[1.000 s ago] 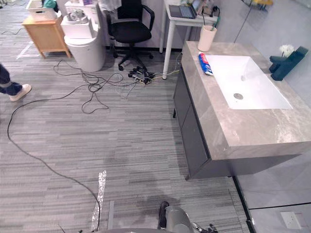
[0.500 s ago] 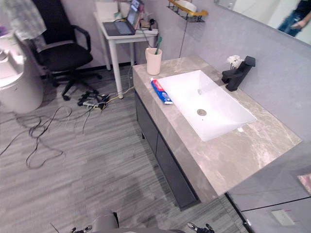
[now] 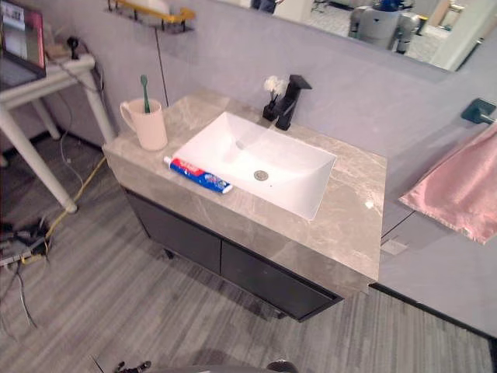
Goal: Organize washtable
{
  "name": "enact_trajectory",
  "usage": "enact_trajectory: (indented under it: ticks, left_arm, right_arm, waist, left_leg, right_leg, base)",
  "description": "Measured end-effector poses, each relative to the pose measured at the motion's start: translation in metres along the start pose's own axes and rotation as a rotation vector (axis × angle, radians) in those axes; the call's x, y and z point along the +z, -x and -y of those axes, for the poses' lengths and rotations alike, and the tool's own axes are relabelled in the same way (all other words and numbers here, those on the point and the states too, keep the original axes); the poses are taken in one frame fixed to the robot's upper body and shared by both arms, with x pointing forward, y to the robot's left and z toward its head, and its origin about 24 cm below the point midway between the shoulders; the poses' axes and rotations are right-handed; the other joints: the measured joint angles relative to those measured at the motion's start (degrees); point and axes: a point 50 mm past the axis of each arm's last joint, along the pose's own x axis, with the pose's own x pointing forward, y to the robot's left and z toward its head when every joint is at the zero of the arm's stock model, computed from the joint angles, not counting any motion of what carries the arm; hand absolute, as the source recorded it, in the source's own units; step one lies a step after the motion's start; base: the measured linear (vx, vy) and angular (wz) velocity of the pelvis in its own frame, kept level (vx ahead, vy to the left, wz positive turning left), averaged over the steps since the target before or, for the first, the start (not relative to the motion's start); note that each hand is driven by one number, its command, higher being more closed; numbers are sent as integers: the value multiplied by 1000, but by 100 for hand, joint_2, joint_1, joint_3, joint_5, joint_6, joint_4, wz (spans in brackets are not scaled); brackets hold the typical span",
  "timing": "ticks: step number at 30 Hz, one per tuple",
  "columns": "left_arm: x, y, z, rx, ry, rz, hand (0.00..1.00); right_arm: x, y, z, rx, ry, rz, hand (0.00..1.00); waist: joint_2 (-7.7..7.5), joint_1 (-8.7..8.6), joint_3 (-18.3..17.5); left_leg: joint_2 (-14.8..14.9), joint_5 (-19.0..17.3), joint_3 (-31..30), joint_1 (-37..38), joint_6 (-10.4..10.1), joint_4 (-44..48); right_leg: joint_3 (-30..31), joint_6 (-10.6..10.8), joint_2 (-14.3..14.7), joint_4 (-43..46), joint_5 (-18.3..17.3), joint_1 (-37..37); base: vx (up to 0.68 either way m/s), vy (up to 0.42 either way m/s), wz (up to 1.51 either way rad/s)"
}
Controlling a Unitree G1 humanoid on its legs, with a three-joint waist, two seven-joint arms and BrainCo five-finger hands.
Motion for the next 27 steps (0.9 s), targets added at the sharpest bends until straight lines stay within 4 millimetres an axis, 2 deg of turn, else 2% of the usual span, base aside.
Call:
enact_trajectory:
  ticks: [1, 2, 3, 4, 5, 6, 7, 8, 9, 10, 11, 12, 13, 15, 18, 20, 22, 24, 27]
  left_arm:
    - [-4, 1, 2, -6, -7, -10, 0]
    - [-6, 2, -2, 4, -8, -12, 0]
    - [-5, 2, -3, 7, -6, -10, 0]
    - [-4, 2, -4, 9, 10, -3, 0]
    - [-8, 3, 1, -3, 28, -15, 0]
    - [-11, 4, 4, -14, 33, -22, 0]
    - [-12, 4, 4, -16, 38, -24, 0]
    - [-10, 4, 4, -19, 37, -19, 0]
    - [-8, 3, 7, -27, 31, -13, 0]
    - [-7, 2, 12, -50, 17, -17, 0]
    - [-6, 2, 15, -69, 1, -15, 0]
    - [-4, 3, 23, -99, -20, -8, 0]
    - [-4, 3, 30, -121, -32, -5, 0]
    - [-3, 4, 37, -146, -56, 0, 0]
    - [5, 3, 41, -180, -100, 25, 0]
    - [7, 2, 39, -176, -115, 31, 0]
    - [10, 0, 35, -166, -120, 38, 0]
    - [12, 0, 33, -162, -123, 43, 0]
    - [14, 0, 32, -159, -117, 55, 0]
  right_arm:
    - [3, 0, 4, -10, -12, 17, 0]
    - [1, 2, 1, -7, -40, 19, 0]
    - [-1, 3, -1, -6, -52, 18, 0]
    - [-5, 5, -4, 0, -64, 12, 0]
    - [-5, 4, 2, -2, -56, 15, 0]
    - [-2, 3, 5, -3, -47, 25, 0]
    - [-2, 3, 5, 4, -29, 25, 0]
    - [-5, 3, 5, 5, -23, 14, 0]
    - [-10, 3, 6, 5, -17, -6, 0]
    - [-6, 1, 7, 8, 7, 1, 0]
    - [-3, 0, 7, 10, 16, 6, 0]
    - [3, -2, 10, 8, 33, 22, 0]
    - [4, -2, 12, 4, 45, 23, 0]
    - [3, -3, 13, 7, 65, 18, 0]
    - [7, -3, 9, 17, 77, 29, 0]
    - [5, -3, 8, 22, 77, 25, 0]
    - [0, -2, 3, 31, 73, 8, 0]
    - [-2, -1, 2, 35, 80, 2, 0]
    - [2, -2, 0, 49, 120, 16, 0]
  waist:
    - [78, -6, 29]
    - [-2, 1, 31]
    - [-63, 3, 29]
    - [-159, 35, 27]
    - [-71, 118, -15]
    - [73, 158, -62]
    - [21, 114, -43]
    - [-6, 147, -32]
    - [-58, 188, -24]
    - [22, 165, -60]
    - [36, 165, -40]
    - [146, 173, 33]
    - [213, 180, 51]
    - [220, 190, 43]
    - [104, 235, 71]
    - [74, 252, 87]
    - [-19, 258, 134]
    - [-72, 259, 135]
    - [-64, 340, 181]
  left_leg:
    - [-24, 31, 284, 351, 56, -229]
    - [-121, 8, 548, 547, 96, -313]
    - [-189, -28, 674, 630, 135, -315]
    - [-391, -118, 889, 760, 167, -336]
    - [-401, -145, 1146, 814, 206, -431]
    - [-384, -128, 1268, 833, 220, -497]
    - [-376, -105, 1445, 825, 216, -508]
    - [-457, -101, 1456, 846, 210, -507]
    - [-494, -97, 1547, 851, 220, -544]
    - [-536, -10, 1403, 798, 360, -681]
    - [-577, 32, 1281, 768, 427, -766]
    - [-567, 59, 1019, 729, 468, -860]
    - [-569, 104, 889, 739, 539, -917]
    - [-579, 109, 738, 775, 564, -963]
    - [-694, 103, 478, 753, 566, -1013]
    - [-764, 95, 469, 749, 572, -1016]
    - [-861, 91, 384, 743, 572, -1051]
    - [-929, 92, 315, 745, 571, -1075]
    - [-976, 9, 249, 606, 498, -785]
  right_leg:
    - [-425, 17, 0, 489, -454, -206]
    - [-948, 44, 47, 808, -1027, -378]
    - [-1194, 119, 102, 883, -1095, -464]
    - [-1729, 17, -39, 921, -1104, -598]
    - [-2031, 72, -113, 675, -1106, -584]
    - [-2187, 37, -134, 578, -1195, -581]
    - [-2713, -206, -127, 904, -1789, -592]
    - [-3022, -403, -153, 673, -1960, -479]
    - [-3262, -407, -192, 169, -2081, -283]
    - [-3372, -443, -90, -552, -2112, -6]
    - [-3362, -433, -44, -883, -2107, 81]
    - [-3282, -266, 90, -1285, -1902, 163]
    - [-3249, -264, 149, -1580, -1730, 270]
    - [-3197, -246, 214, -1998, -1509, 463]
    - [-3159, -134, 172, -2467, -1194, 626]
    - [-3139, -109, 121, -2675, -1048, 704]
    - [-3167, -88, 42, -2964, -870, 842]
    - [-3199, -43, -16, -3062, -817, 909]
    - [-3076, -27, -81, -3002, -819, 832]
  base:
    - [-3, 128, -74]
    - [-40, 50, -68]
    - [-54, 40, -74]
    - [-20, 39, -96]
    - [6, 45, -107]
    - [14, -51, -101]
    - [17, -89, -63]
    - [31, -103, -68]
    - [68, -58, -52]
    - [56, -71, -51]
    - [36, -105, -43]
    - [-4, -64, -37]
    - [-6, -37, -33]
    - [-3, 27, -12]
    - [-35, 86, -7]
    - [-55, 116, -6]
    - [-53, 89, 9]
    - [-50, 71, 15]
    - [-59, 50, -1]
